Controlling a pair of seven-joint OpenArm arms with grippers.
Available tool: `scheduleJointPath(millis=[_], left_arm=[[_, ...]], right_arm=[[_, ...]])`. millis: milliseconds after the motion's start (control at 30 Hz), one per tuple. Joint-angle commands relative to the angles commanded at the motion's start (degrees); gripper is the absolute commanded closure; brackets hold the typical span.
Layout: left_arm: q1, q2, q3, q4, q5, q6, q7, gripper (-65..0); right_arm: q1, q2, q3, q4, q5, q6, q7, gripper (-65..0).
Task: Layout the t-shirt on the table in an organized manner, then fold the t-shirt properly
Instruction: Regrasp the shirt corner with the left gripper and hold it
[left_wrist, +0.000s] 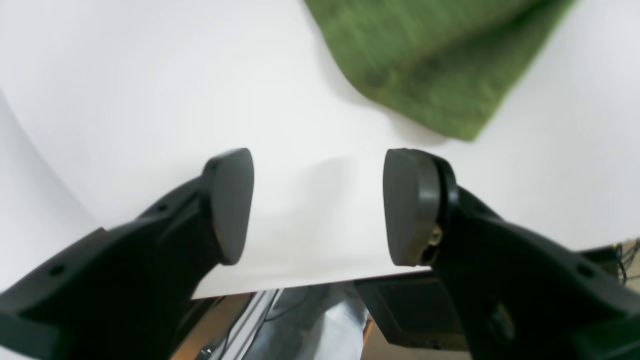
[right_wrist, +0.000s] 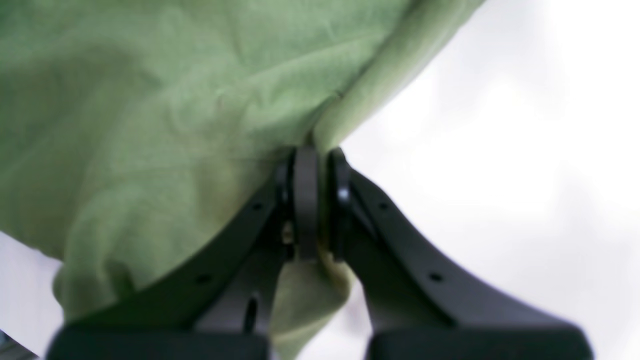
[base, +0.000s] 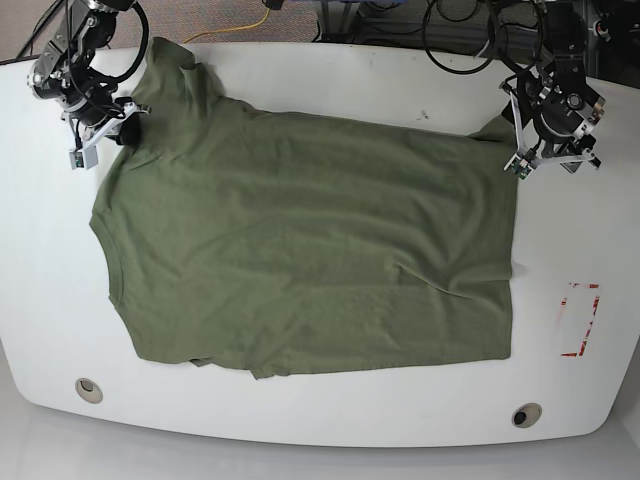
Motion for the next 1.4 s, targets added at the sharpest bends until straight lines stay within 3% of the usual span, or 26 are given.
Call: scheduleJointPath(millis=[300,700,1400], left_arm=[[0.70,0.18,0.79,-0.18,0.00,0.00,-0.09,-36.8],[0.79,0.26,7.56,-0.44,0.09,0.00,0.00,-36.8],[0.62,0.26,7.65,-2.64,0.35,0.00,0.00,-36.8]], right_arm=[[0.00,-0.35,0.00,0.00,0.00,0.00,0.00,-1.0],[0.18,-0.35,0.26,0.00,0.00,0.00,0.00,-1.0],[0.26,-0.35,0.44,0.00,0.26,0.00,0.00,-1.0]])
